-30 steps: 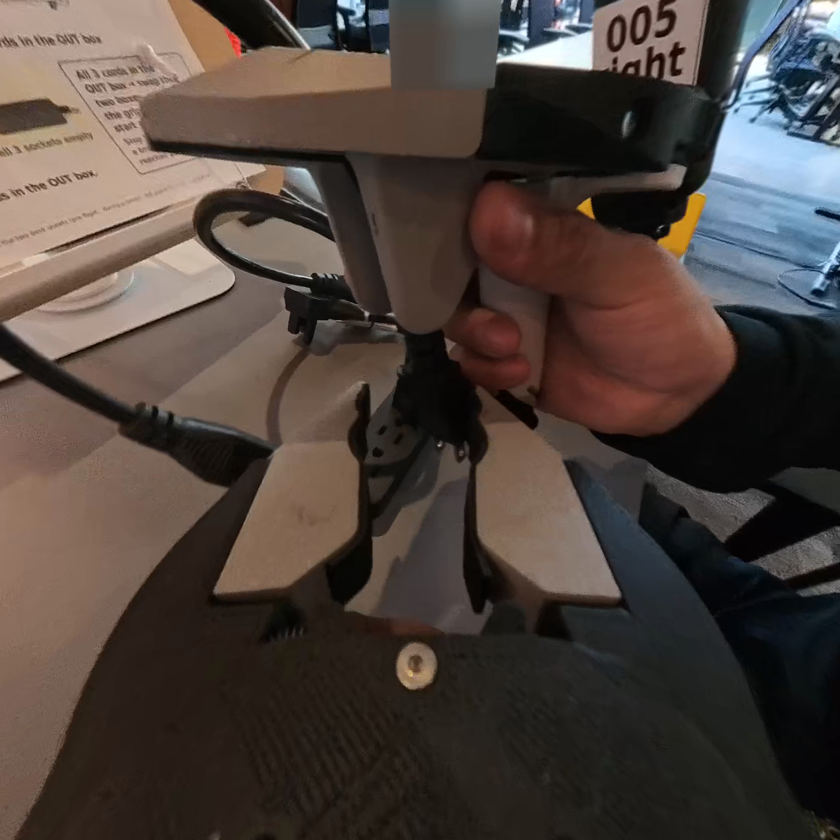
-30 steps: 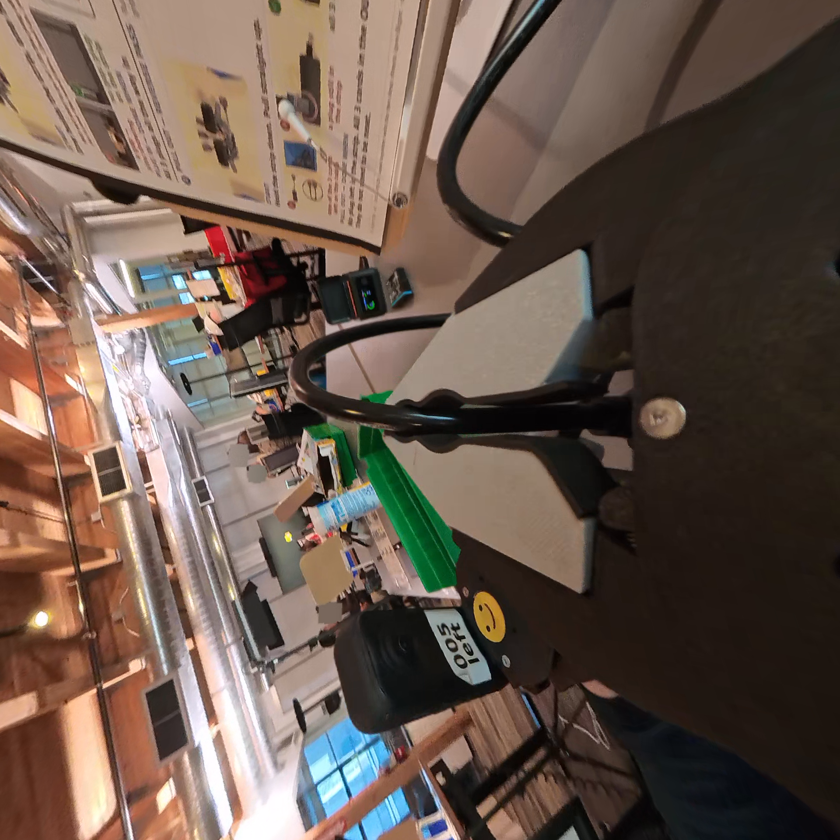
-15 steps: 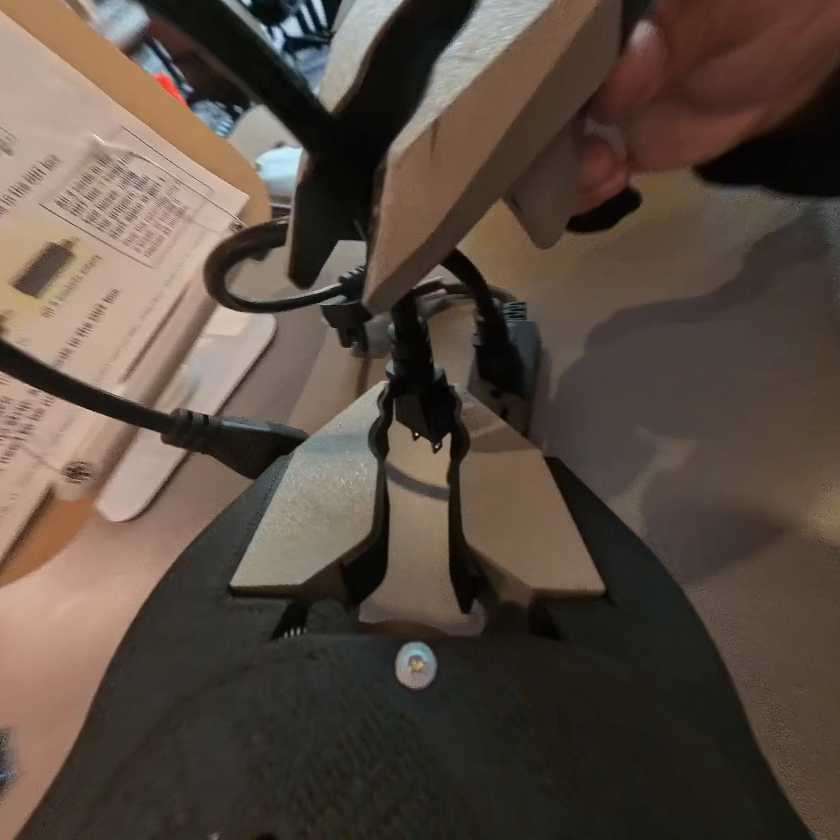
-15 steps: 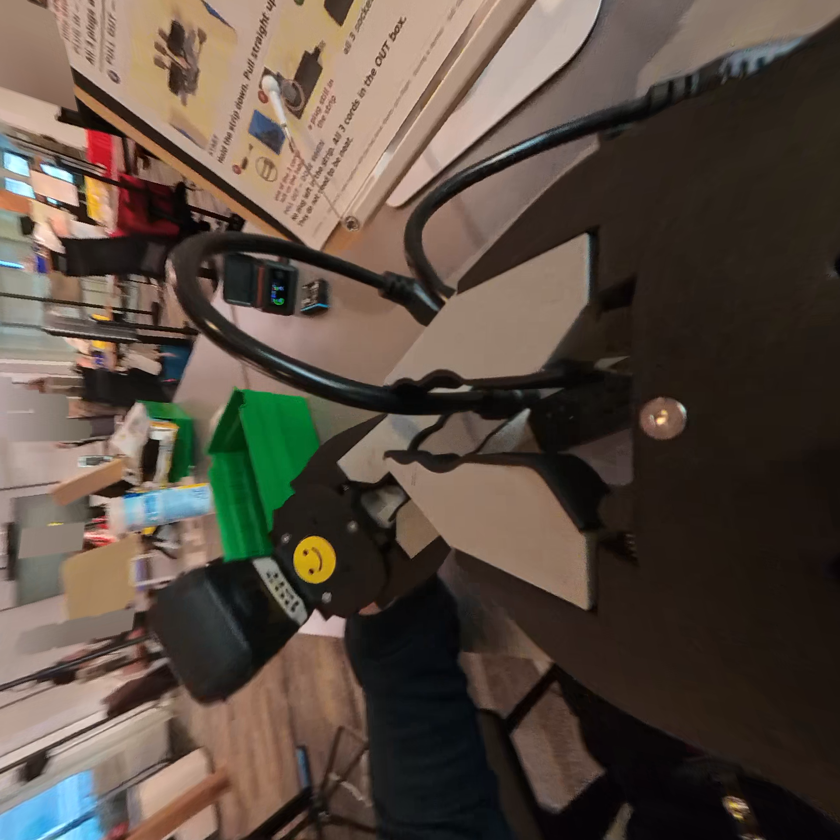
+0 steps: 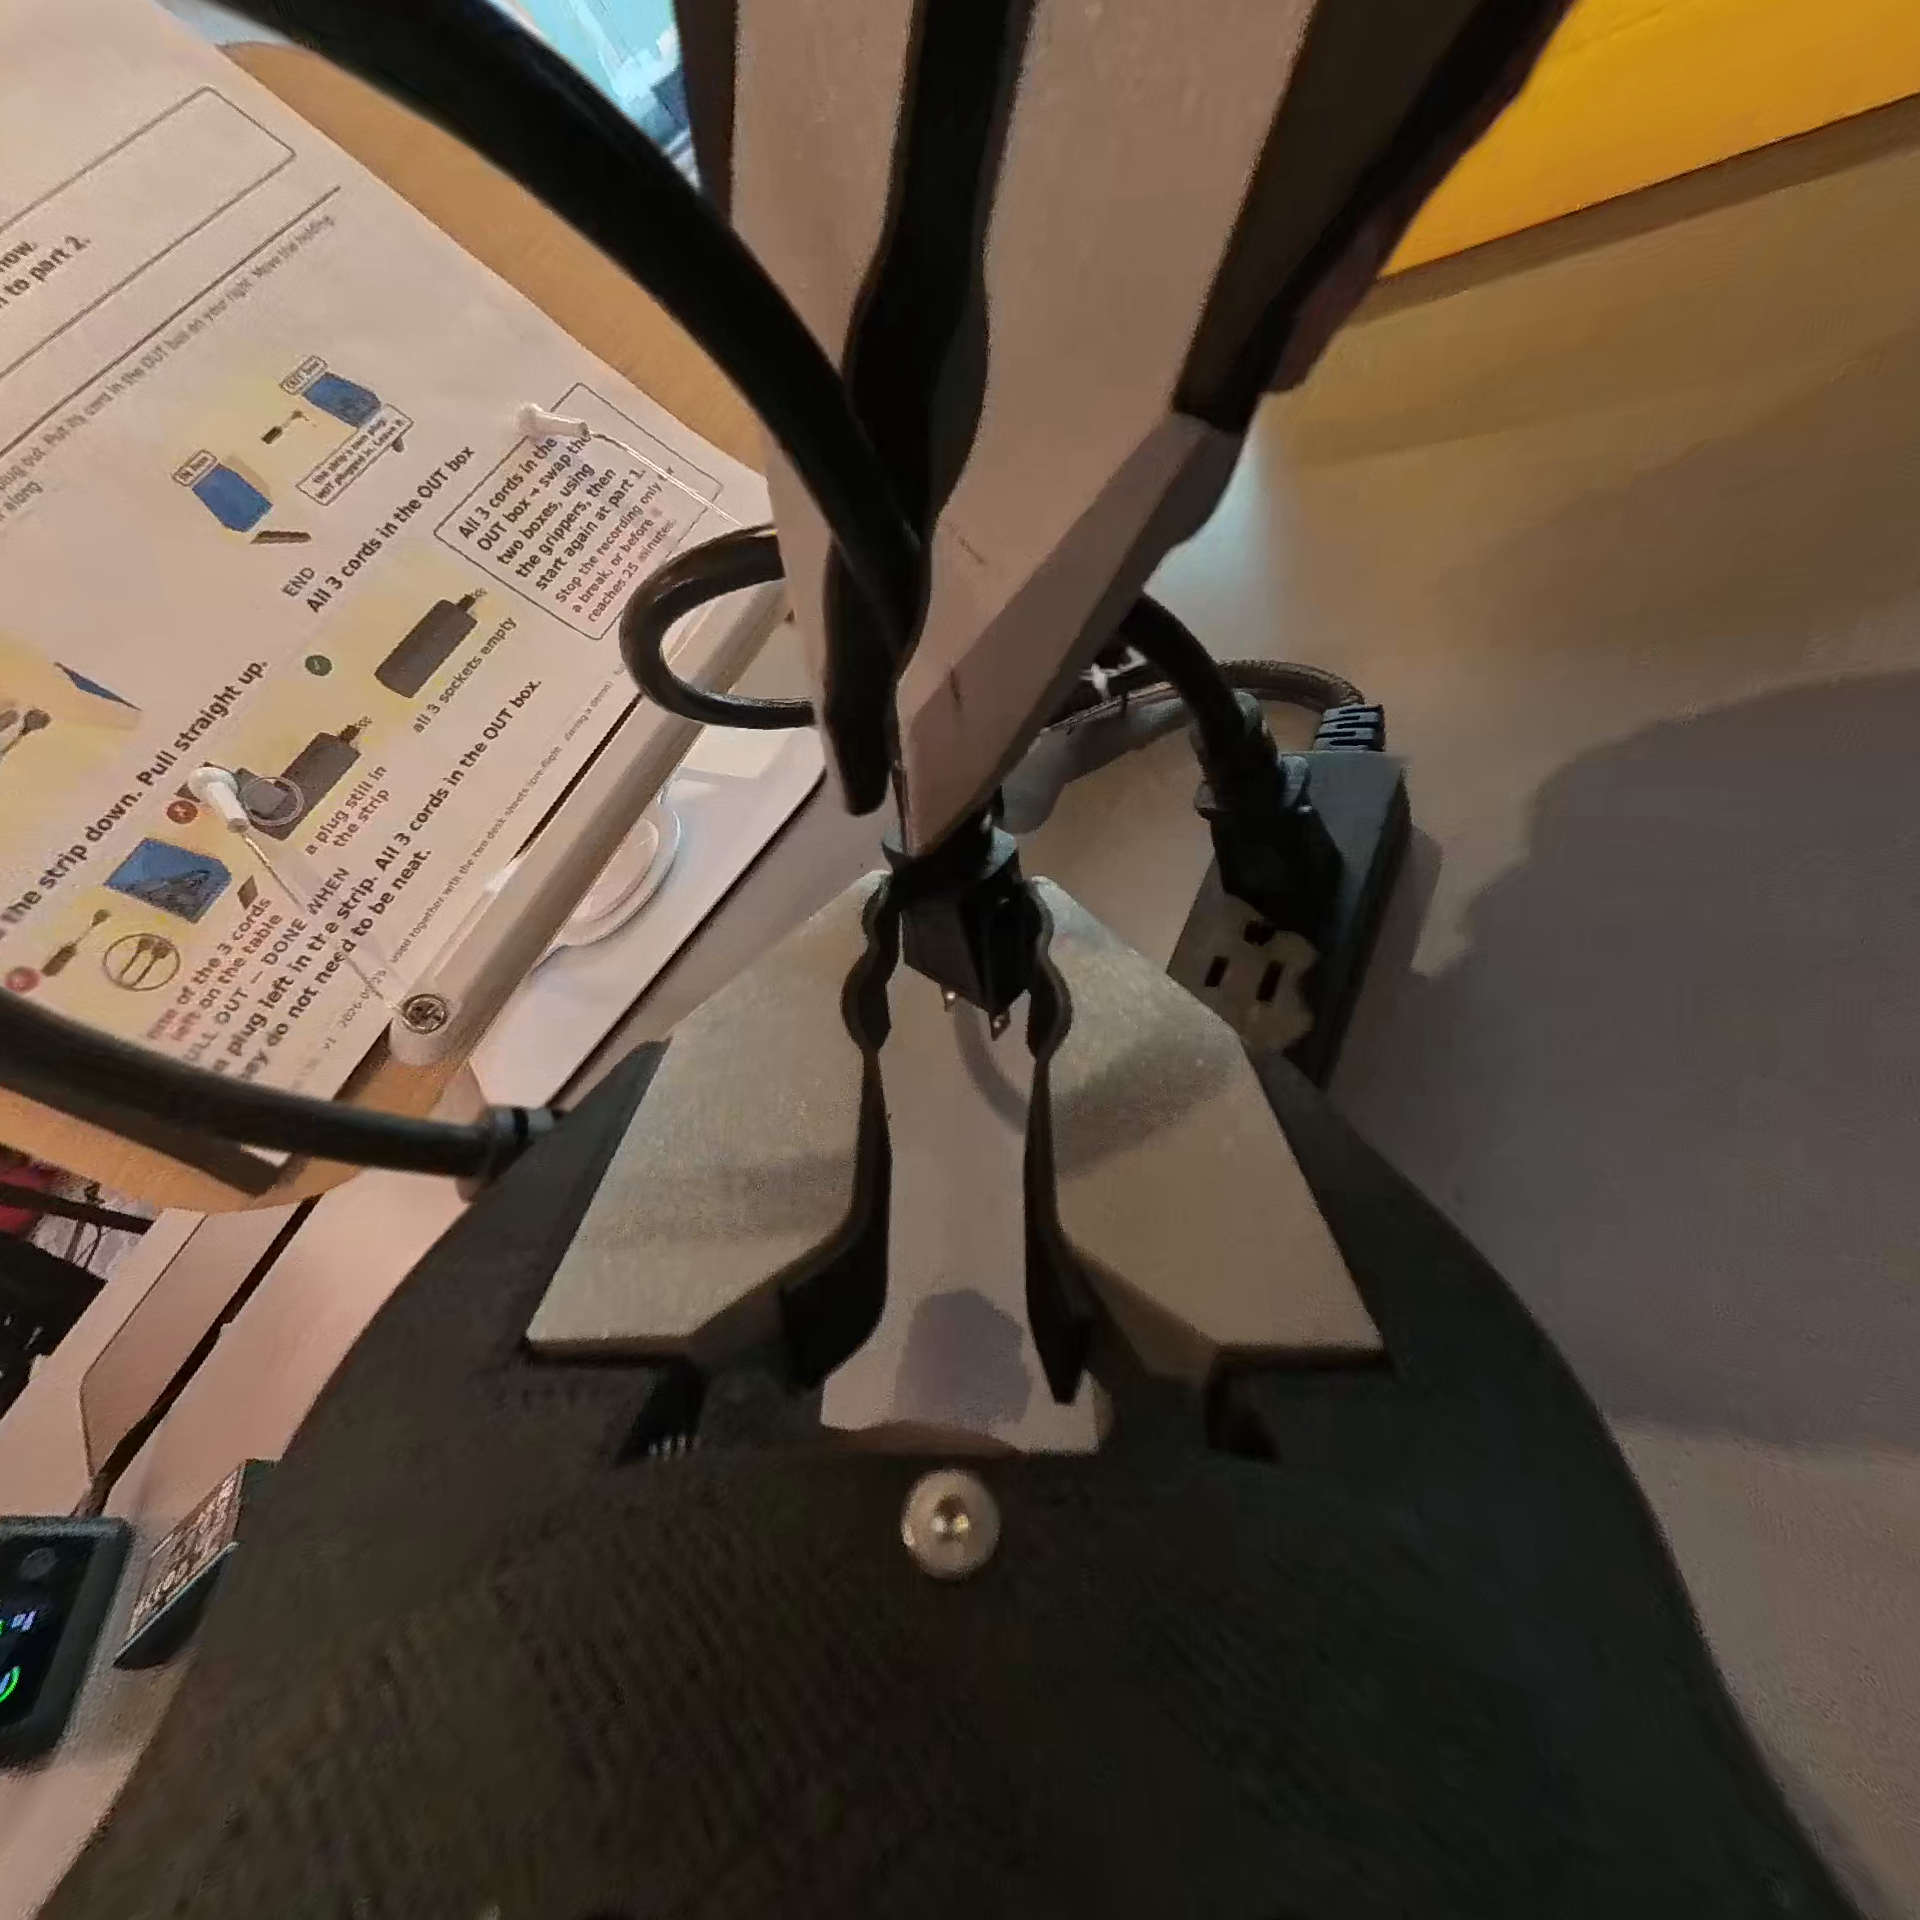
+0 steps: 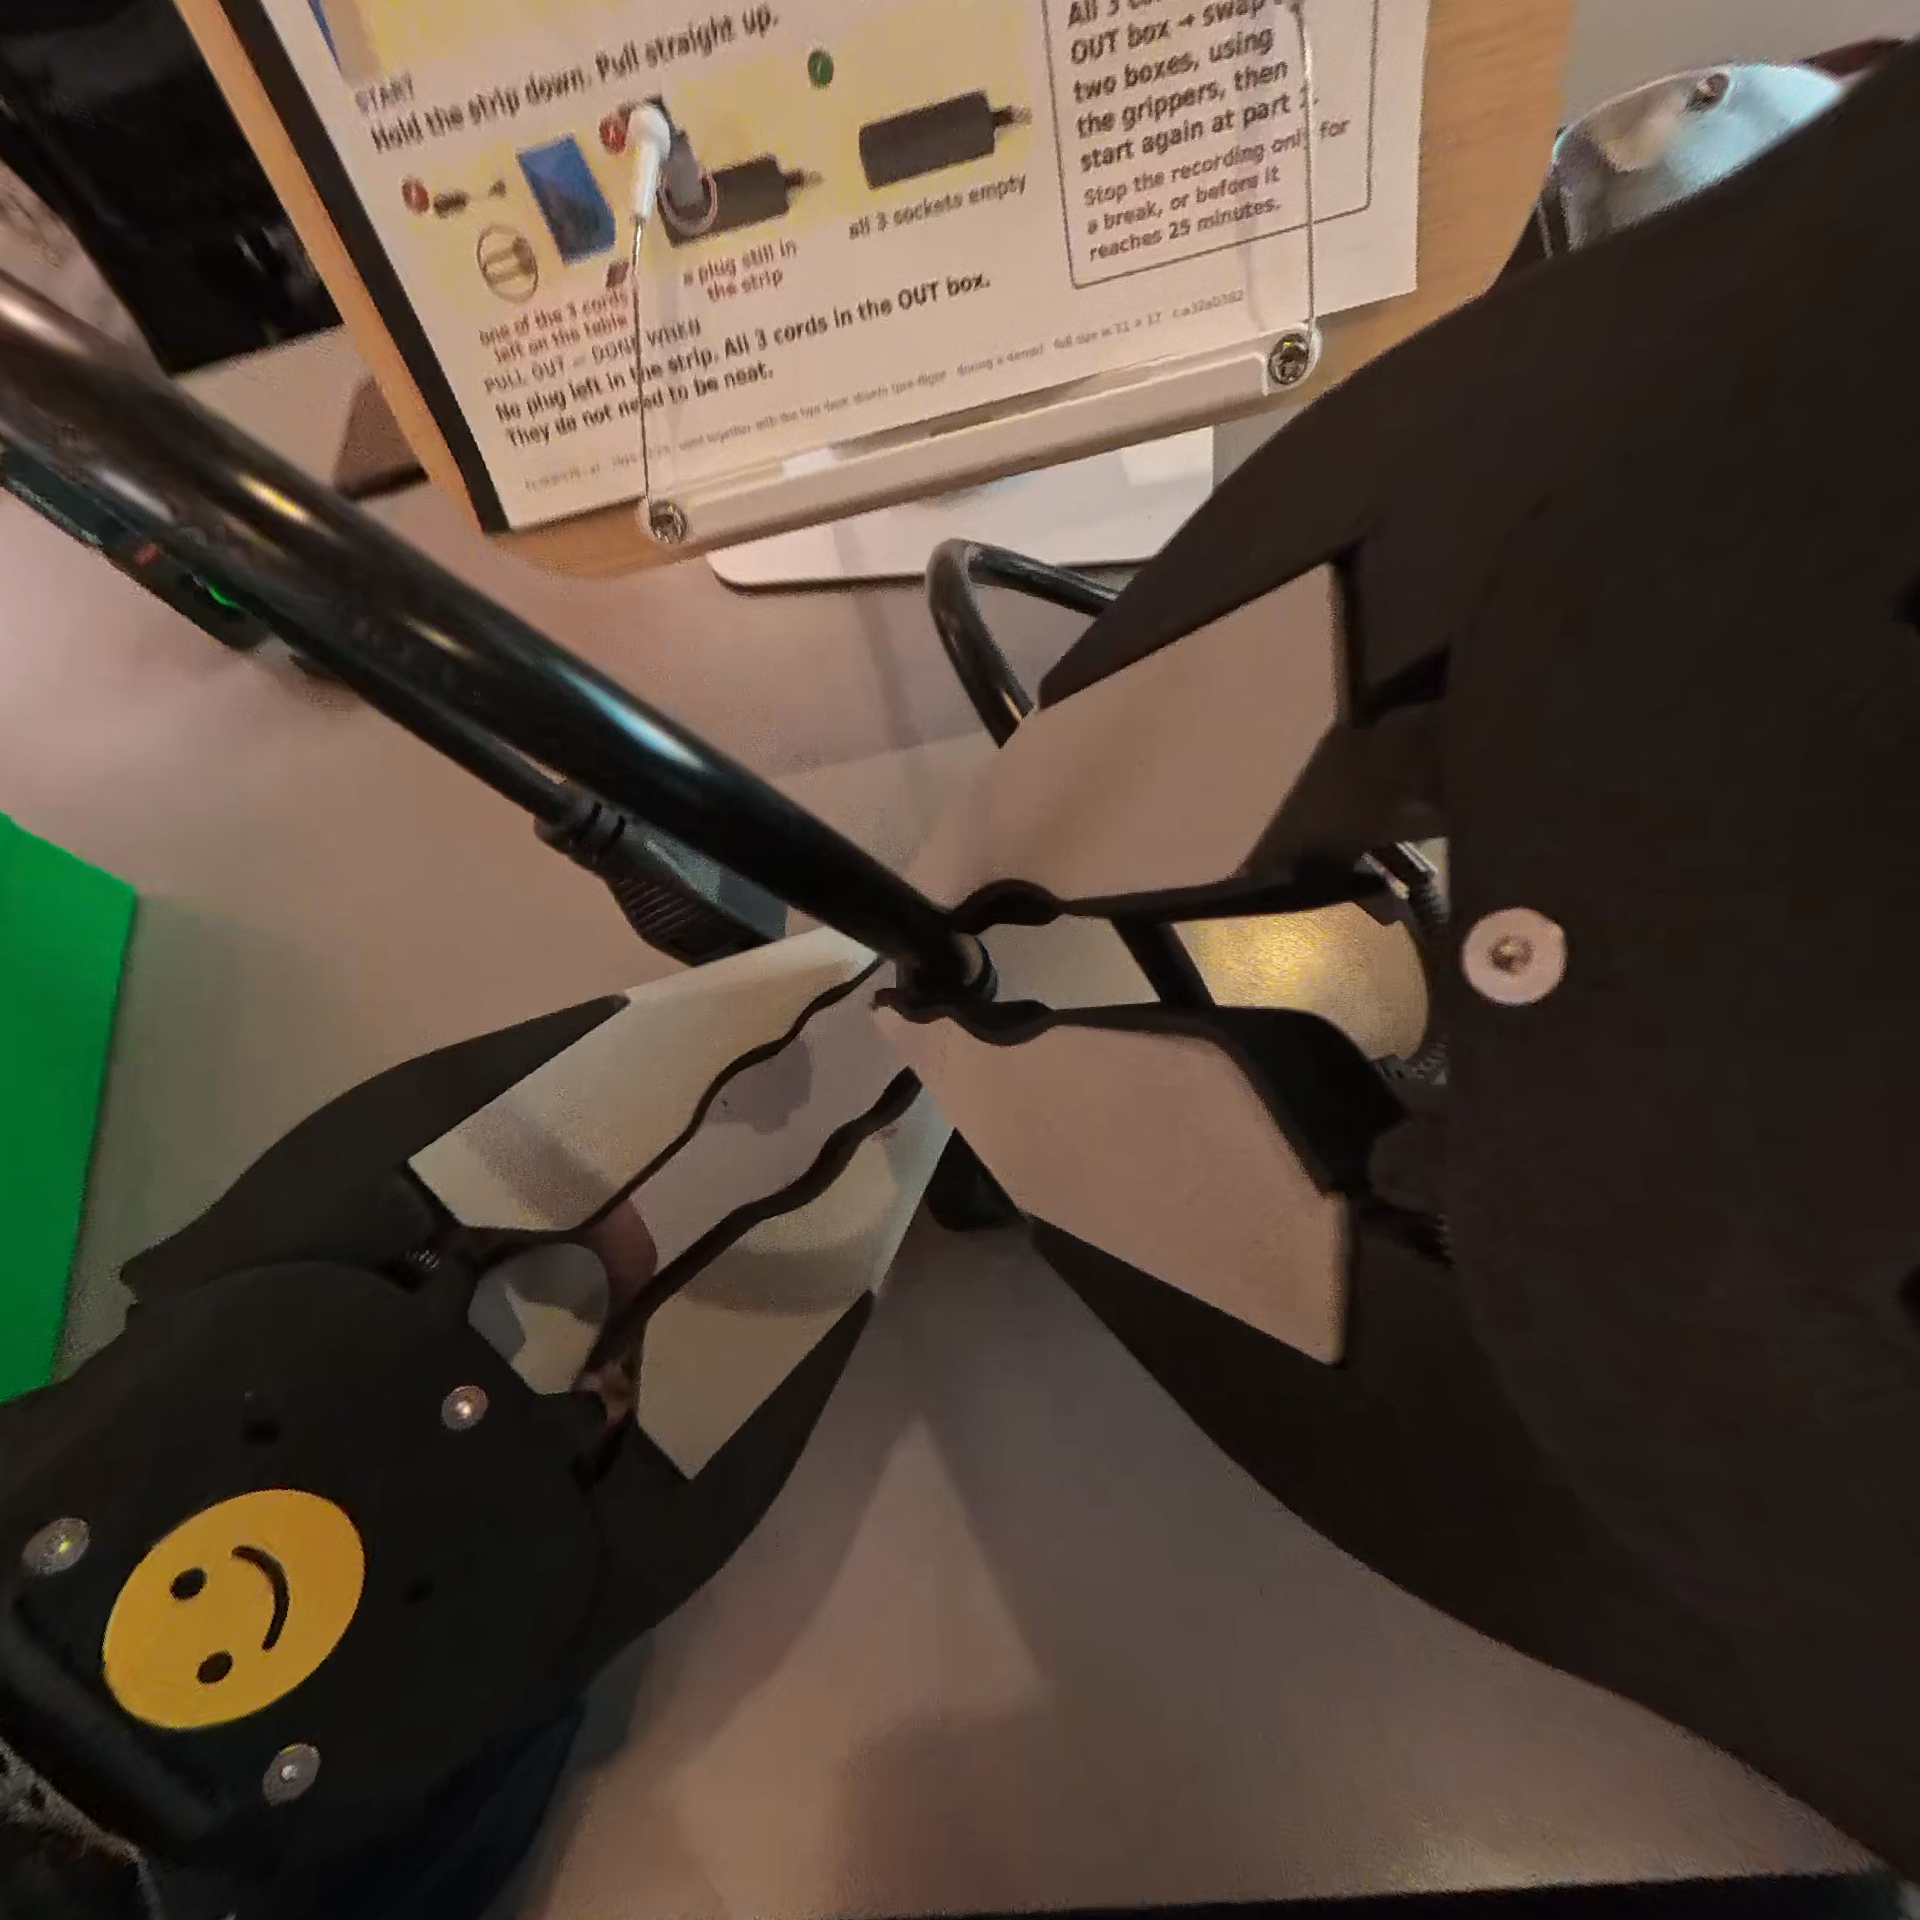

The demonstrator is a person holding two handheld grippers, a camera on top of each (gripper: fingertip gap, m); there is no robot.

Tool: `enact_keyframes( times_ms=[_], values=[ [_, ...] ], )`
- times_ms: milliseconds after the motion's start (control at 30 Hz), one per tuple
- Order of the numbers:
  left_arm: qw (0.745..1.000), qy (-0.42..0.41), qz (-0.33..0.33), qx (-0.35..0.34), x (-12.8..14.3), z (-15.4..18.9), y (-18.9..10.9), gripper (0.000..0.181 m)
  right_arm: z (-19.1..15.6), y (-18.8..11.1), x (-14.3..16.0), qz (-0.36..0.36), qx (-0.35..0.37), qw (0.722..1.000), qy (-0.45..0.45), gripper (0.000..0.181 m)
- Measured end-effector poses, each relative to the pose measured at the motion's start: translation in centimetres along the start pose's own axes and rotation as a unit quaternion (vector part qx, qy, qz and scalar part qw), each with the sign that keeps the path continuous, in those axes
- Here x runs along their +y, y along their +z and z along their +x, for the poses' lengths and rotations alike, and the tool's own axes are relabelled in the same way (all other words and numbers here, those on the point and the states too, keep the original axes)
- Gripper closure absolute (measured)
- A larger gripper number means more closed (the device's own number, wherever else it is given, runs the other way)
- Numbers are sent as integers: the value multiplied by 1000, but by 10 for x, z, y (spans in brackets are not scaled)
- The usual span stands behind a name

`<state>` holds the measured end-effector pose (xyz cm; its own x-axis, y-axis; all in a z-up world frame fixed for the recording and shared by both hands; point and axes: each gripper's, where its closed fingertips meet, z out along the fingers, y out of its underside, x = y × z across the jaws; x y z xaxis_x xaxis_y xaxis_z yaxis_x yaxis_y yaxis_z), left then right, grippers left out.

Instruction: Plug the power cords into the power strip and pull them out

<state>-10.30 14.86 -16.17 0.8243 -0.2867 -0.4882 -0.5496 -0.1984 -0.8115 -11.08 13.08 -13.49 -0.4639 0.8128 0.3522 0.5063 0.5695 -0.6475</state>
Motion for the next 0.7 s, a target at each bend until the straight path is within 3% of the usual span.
enact_keyframes(
  times_ms=[200, 367, 567, 700],
  values=[
    [999, -18, 6, 42, 1, 11, 0, 159, -5, 2, 5, -73, -94, 993, 5, 175],
    [994, -27, -26, 104, 23, 14, -10, 152, -11, 1, 14, -110, -103, 989, -3, 175],
    [978, -127, 38, 162, 5, 7, -25, 153, -16, 2, 10, -53, -84, 995, 23, 175],
    [984, -128, 65, 105, -5, -8, -22, 147, -18, 1, 8, -4, -72, 997, 40, 175]
  ],
)
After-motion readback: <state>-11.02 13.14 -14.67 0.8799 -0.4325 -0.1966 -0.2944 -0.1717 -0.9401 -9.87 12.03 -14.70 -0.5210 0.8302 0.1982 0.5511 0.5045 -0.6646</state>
